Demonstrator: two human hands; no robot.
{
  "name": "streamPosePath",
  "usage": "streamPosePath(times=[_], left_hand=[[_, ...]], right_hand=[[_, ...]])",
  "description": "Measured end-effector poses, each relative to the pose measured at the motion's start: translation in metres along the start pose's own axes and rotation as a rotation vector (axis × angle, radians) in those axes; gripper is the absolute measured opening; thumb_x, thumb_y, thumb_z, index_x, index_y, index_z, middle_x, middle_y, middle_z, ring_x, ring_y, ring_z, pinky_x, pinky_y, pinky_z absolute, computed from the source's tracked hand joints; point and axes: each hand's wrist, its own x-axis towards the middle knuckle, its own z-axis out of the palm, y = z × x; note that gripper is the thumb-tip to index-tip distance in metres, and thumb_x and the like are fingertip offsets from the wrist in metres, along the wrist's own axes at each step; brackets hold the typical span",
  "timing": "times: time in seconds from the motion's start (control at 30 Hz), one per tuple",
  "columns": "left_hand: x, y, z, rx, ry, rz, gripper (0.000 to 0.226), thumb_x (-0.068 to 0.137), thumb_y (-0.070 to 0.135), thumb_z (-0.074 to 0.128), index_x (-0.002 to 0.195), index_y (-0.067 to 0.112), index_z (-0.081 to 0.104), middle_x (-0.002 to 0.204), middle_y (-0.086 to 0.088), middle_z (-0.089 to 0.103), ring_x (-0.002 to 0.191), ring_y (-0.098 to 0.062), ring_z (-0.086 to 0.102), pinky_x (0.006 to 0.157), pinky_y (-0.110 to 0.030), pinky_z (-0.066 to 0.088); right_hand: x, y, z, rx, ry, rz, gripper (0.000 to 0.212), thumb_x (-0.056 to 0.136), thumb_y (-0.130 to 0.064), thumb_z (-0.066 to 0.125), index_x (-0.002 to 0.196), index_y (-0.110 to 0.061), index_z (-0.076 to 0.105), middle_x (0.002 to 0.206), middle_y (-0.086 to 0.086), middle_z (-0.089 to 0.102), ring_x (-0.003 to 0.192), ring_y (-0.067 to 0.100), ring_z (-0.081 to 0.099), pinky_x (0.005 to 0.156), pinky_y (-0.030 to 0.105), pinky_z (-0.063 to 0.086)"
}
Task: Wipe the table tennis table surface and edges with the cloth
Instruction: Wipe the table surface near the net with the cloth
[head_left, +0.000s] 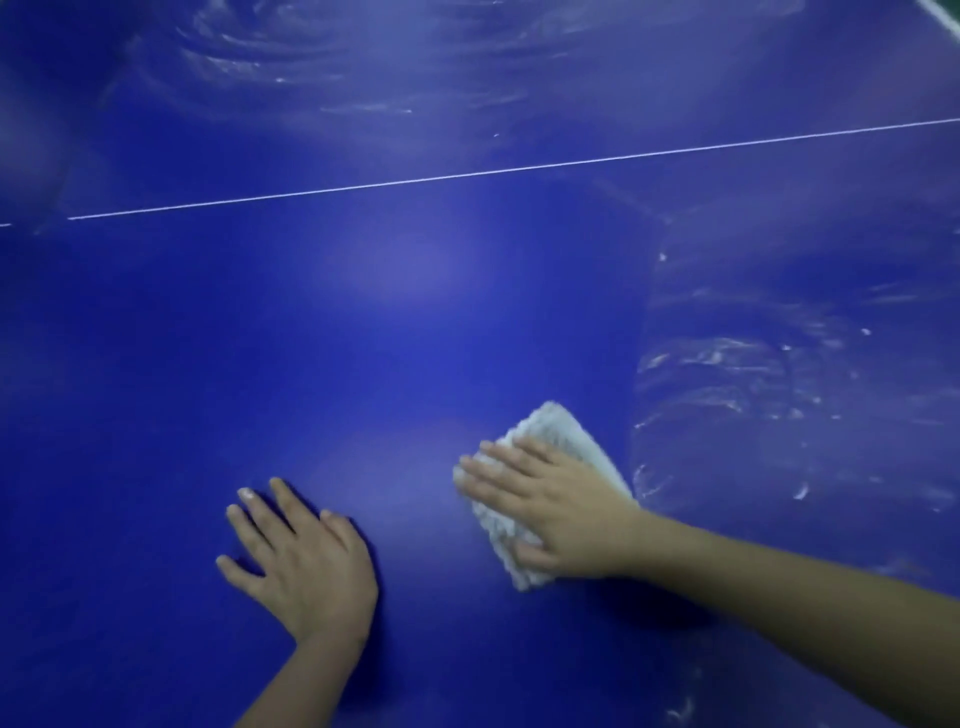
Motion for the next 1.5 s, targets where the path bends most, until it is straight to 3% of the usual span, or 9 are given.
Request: streamPosePath(times=[0.17, 0.37, 0.47, 0.57, 0.9, 1.13, 1.23, 1.37, 1.5], left_hand=[[-0.009, 0.056, 0.007, 0.013, -0.091, 0.220, 0.063, 0.094, 0.023, 0.041, 0.149, 0.005, 0.014, 0.158, -0.012, 0.008, 0.146, -0.024, 0.003, 0.114, -0.051, 0.001], [-0.014, 0.071, 0.019, 0.075, -0.114, 0.278, 0.061, 0.096, 0.032, 0.026, 0.150, 0.011, 0.006, 0.159, -0.005, 0.007, 0.146, -0.019, 0.001, 0.115, -0.051, 0.003], [-0.016, 0.076, 0.014, 0.050, -0.112, 0.291, 0.064, 0.089, 0.034, 0.018, 0.148, 0.010, 0.020, 0.156, -0.011, 0.018, 0.145, -0.025, 0.012, 0.113, -0.055, 0.009], [-0.017, 0.081, 0.012, 0.053, -0.094, 0.307, 0.068, 0.084, 0.034, 0.016, 0.143, 0.005, 0.034, 0.150, -0.018, 0.031, 0.140, -0.033, 0.027, 0.107, -0.062, 0.019], [-0.007, 0.082, 0.015, 0.111, -0.116, 0.313, 0.064, 0.079, 0.028, 0.028, 0.133, 0.001, 0.050, 0.138, -0.023, 0.047, 0.126, -0.040, 0.046, 0.095, -0.068, 0.032], [-0.011, 0.085, 0.010, 0.074, -0.104, 0.302, 0.069, 0.080, 0.033, 0.020, 0.137, 0.003, 0.044, 0.144, -0.022, 0.040, 0.134, -0.038, 0.038, 0.102, -0.065, 0.024], [-0.013, 0.084, 0.009, 0.060, -0.107, 0.298, 0.073, 0.080, 0.037, 0.012, 0.142, 0.006, 0.036, 0.149, -0.018, 0.032, 0.139, -0.033, 0.029, 0.107, -0.061, 0.018], [-0.014, 0.081, 0.010, 0.066, -0.130, 0.298, 0.070, 0.084, 0.038, 0.011, 0.147, 0.010, 0.025, 0.154, -0.014, 0.021, 0.144, -0.028, 0.017, 0.110, -0.058, 0.012], [-0.015, 0.076, 0.014, 0.103, -0.137, 0.287, 0.067, 0.085, 0.036, 0.016, 0.149, 0.015, 0.014, 0.157, -0.009, 0.013, 0.146, -0.023, 0.007, 0.112, -0.055, 0.008]], right_hand=[[0.023, 0.053, -0.004, 0.113, 0.004, 0.121, 0.064, 0.090, -0.029, 0.051, 0.147, -0.014, 0.028, 0.153, 0.007, 0.030, 0.141, 0.026, 0.027, 0.116, 0.040, 0.012], [0.028, 0.228, -0.044, 0.065, 0.284, 0.846, 0.058, 0.091, -0.036, 0.035, 0.141, -0.008, 0.037, 0.144, 0.014, 0.042, 0.130, 0.029, 0.039, 0.107, 0.038, 0.025], [0.021, 0.280, -0.051, 0.021, 0.326, 1.221, 0.056, 0.094, -0.033, 0.035, 0.143, -0.006, 0.031, 0.150, 0.014, 0.032, 0.137, 0.031, 0.028, 0.111, 0.043, 0.021], [0.050, 0.300, -0.054, 0.060, 0.318, 1.356, 0.060, 0.095, -0.033, 0.030, 0.147, -0.004, 0.023, 0.155, 0.015, 0.022, 0.142, 0.032, 0.017, 0.115, 0.045, 0.013], [0.181, 0.289, -0.064, 0.041, 0.184, 0.689, 0.055, 0.096, -0.032, 0.034, 0.148, -0.014, 0.025, 0.155, 0.004, 0.025, 0.142, 0.023, 0.021, 0.112, 0.036, 0.013], [0.144, 0.146, -0.040, -0.060, 0.056, -0.054, 0.057, 0.093, -0.027, 0.046, 0.145, -0.011, 0.032, 0.150, 0.007, 0.035, 0.136, 0.025, 0.033, 0.110, 0.035, 0.012], [0.084, 0.092, -0.023, 0.023, -0.021, -0.229, 0.066, 0.088, -0.032, 0.053, 0.148, -0.015, 0.030, 0.153, 0.005, 0.029, 0.141, 0.025, 0.025, 0.115, 0.036, 0.005], [0.037, 0.095, -0.025, 0.104, -0.061, -0.287, 0.058, 0.089, -0.029, 0.050, 0.143, -0.013, 0.039, 0.146, 0.006, 0.042, 0.136, 0.024, 0.036, 0.113, 0.036, 0.014], [0.047, 0.198, -0.056, 0.189, 0.222, 0.326, 0.034, 0.088, -0.026, 0.044, 0.115, -0.012, 0.060, 0.109, 0.006, 0.065, 0.103, 0.027, 0.061, 0.094, 0.037, 0.044]])
